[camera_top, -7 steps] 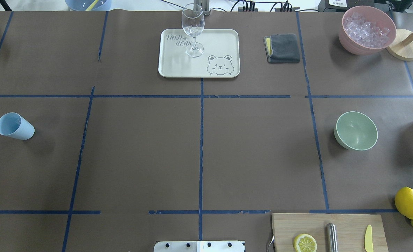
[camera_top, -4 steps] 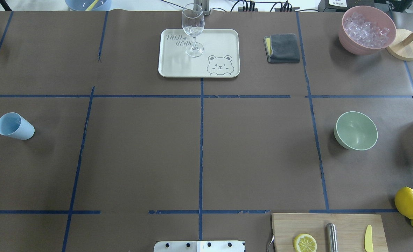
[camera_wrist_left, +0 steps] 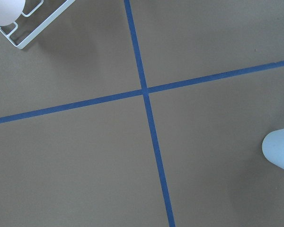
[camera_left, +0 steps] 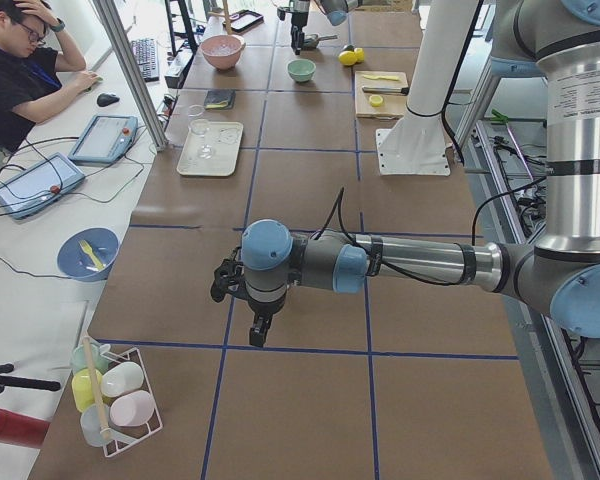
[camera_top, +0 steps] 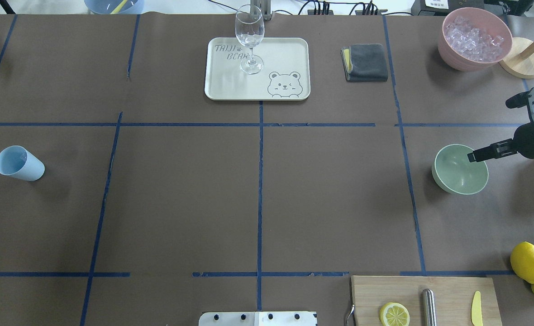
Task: Pour ice into bowl
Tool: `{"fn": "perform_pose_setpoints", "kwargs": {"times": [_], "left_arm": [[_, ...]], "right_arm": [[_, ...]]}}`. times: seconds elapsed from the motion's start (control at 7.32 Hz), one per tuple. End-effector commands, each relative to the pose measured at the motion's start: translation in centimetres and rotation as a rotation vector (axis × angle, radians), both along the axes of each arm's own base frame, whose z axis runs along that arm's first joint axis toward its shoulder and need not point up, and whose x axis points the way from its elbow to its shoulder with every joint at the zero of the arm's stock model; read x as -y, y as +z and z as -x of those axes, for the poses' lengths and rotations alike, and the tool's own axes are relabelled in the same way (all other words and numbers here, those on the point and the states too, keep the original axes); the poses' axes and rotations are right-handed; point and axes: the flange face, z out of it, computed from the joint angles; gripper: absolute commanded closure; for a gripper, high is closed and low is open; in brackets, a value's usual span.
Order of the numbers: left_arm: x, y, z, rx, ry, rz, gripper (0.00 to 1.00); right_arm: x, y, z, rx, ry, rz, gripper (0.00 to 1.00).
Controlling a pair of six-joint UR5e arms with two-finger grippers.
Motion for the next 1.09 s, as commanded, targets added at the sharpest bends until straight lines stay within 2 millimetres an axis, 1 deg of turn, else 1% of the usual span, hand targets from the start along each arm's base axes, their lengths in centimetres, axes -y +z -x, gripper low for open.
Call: {"fn": "perform_pose_setpoints", "kwargs": {"times": [0.0,0.14,0.27,0.41,0.55,0.68,0.96], "left_arm": [[0.0,0.0,0.0,0.0,0.0,0.002,0.0],[0.0,-0.1,0.0,-0.002,0.0,-0.001,0.0],[0.0,-0.1,0.0,-0.002,0.0,0.0,0.0],[0.0,-0.1,0.0,-0.002,0.0,-0.001,0.0],[0.0,-0.1,0.0,-0.002,0.0,-0.001,0.0],[0.0,-0.1,0.0,-0.002,0.0,-0.001,0.0],[0.0,-0.1,0.0,-0.002,0.0,-0.001,0.0]], "right_arm": [[-0.3,2.2,1.4,-0.05,0.01,0.008,0.11],[-0.3,2.5,1.4,-0.051,0.01,0.01,0.13],[-0.3,2.7,1.5,-0.053,0.006,0.012,0.35],[-0.4,2.9,1.4,-0.055,0.001,0.015,0.82],[-0.5,3.0,1.6,-0.057,-0.002,0.018,1.0],[-0.5,3.0,1.6,-0.056,-0.001,0.018,1.0],[-0.3,1.9,1.8,-0.034,0.014,0.017,1.0]]}}
